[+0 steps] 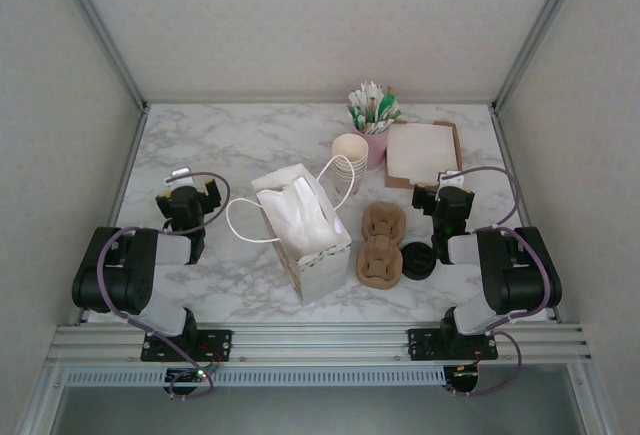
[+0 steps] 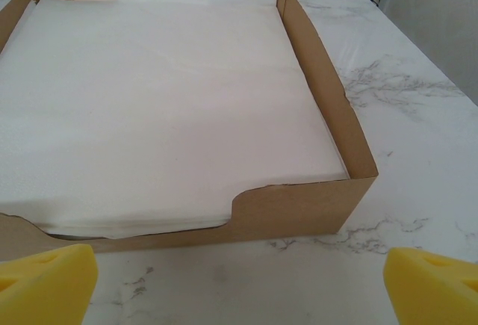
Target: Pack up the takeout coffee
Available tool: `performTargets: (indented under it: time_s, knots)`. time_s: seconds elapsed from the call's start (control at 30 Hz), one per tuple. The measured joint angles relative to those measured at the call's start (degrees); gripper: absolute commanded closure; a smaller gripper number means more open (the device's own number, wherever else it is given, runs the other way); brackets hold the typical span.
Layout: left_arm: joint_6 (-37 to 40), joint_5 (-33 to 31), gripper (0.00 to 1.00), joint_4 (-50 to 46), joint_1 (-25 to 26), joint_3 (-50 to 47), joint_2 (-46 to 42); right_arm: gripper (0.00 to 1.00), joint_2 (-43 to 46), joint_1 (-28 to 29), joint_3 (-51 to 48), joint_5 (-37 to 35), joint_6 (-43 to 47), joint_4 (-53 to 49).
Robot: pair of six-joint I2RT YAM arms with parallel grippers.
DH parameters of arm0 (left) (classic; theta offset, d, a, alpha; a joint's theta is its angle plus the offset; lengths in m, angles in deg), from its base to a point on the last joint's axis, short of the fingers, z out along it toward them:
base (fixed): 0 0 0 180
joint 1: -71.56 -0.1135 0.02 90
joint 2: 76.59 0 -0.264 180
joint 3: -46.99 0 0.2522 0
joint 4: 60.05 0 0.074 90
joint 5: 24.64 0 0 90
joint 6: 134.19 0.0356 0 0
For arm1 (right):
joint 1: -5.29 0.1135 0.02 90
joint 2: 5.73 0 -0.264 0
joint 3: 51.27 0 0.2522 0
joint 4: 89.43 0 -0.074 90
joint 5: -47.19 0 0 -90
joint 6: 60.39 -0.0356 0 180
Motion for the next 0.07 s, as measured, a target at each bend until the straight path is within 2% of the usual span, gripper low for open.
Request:
performTargets:
  time_s: [0.07]
  knots:
    - [0.0,0.0,0.0,0.0,0.0,0.0,0.0,0.01,0.0,0.0,0.0,0.22,0.02,0.0]
